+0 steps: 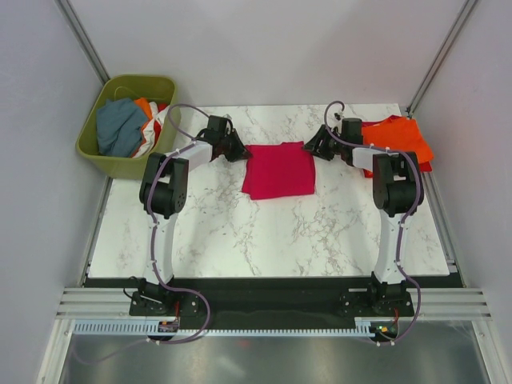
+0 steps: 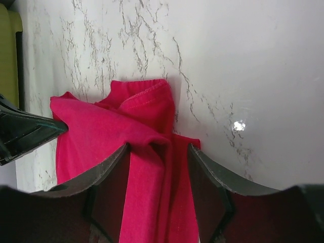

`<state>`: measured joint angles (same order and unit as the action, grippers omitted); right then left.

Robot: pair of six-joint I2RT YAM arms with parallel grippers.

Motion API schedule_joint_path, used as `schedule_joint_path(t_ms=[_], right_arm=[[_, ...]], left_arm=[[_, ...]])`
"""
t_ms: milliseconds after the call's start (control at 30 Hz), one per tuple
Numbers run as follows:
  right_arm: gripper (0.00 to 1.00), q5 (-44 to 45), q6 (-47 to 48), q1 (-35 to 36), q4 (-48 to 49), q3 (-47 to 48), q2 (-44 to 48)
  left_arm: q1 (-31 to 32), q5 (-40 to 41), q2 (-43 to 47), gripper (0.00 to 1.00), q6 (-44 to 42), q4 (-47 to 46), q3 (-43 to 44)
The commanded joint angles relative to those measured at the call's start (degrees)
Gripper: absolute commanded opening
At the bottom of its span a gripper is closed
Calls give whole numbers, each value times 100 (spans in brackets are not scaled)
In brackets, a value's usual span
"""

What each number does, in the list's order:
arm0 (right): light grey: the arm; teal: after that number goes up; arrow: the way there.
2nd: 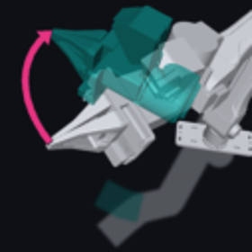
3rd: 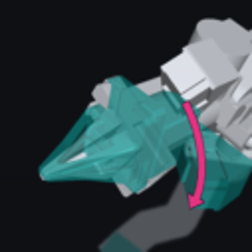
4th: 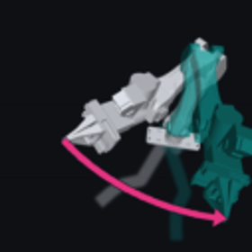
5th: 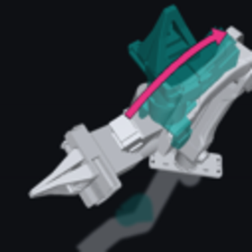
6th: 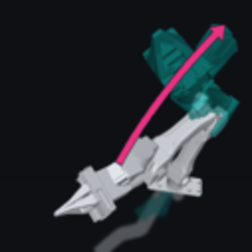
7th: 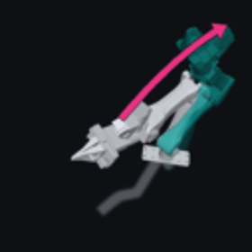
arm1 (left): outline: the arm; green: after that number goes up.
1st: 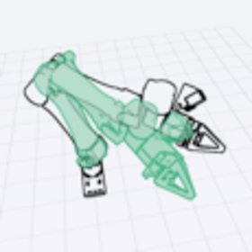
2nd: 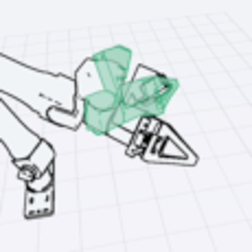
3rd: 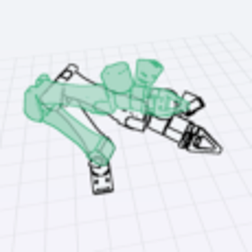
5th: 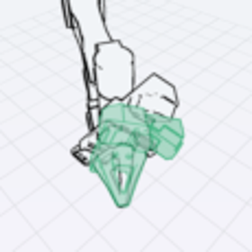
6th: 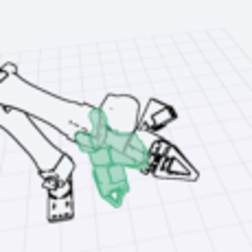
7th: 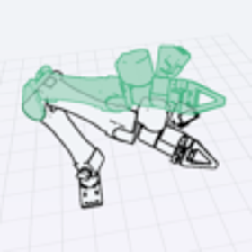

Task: Fold and stack the t-shirts
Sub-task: Neatly place the folded tshirt to the corner

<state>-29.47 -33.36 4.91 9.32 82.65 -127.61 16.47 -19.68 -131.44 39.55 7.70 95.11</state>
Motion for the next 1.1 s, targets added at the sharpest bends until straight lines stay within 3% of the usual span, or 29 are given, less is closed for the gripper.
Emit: schedule_joint_path(t_ms=[0,200,300,467,800,933,1067], right_arm=[[57,318,260,89,-370,76,-107],[61,978,462,89,-273,-346,438],[63,996,401,89,-106,-478,544],[70,1013,427,89,52,-688,869],[68,1242,498,89,-326,-513,719],[77,1487,533,89,-194,-724,931],[71,1313,515,89,-343,-541,756]], left_arm=[[-39,140,-84,10,-44,240,175],[-39,341,126,46,-123,267,-9],[-30,500,241,57,-202,249,-142],[-12,571,303,62,-299,232,-168],[49,457,171,63,-308,258,-37],[67,456,127,63,-343,293,25],[67,448,109,63,-351,319,69]])
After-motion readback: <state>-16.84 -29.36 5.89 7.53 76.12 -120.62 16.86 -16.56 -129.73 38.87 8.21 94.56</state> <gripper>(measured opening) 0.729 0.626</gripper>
